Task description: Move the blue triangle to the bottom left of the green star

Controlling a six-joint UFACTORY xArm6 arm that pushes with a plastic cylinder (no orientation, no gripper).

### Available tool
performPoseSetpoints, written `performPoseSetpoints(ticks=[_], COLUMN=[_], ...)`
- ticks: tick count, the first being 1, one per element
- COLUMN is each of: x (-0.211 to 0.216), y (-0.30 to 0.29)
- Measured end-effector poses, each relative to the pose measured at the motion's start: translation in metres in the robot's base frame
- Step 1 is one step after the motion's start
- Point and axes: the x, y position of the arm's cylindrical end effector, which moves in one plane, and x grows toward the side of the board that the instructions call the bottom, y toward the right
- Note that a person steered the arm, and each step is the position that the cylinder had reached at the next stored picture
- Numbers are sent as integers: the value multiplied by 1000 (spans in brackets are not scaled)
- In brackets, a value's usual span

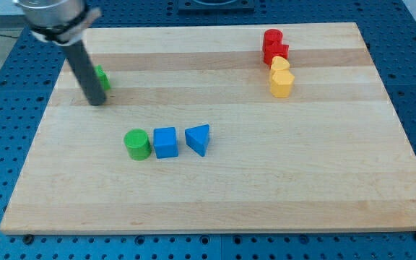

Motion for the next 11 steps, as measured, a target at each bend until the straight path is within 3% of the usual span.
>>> performPoseSetpoints(ticks=[3, 4, 5, 7, 10, 11], x=[53, 87, 109, 104, 44, 27], y=[248, 293, 265, 179, 87, 95])
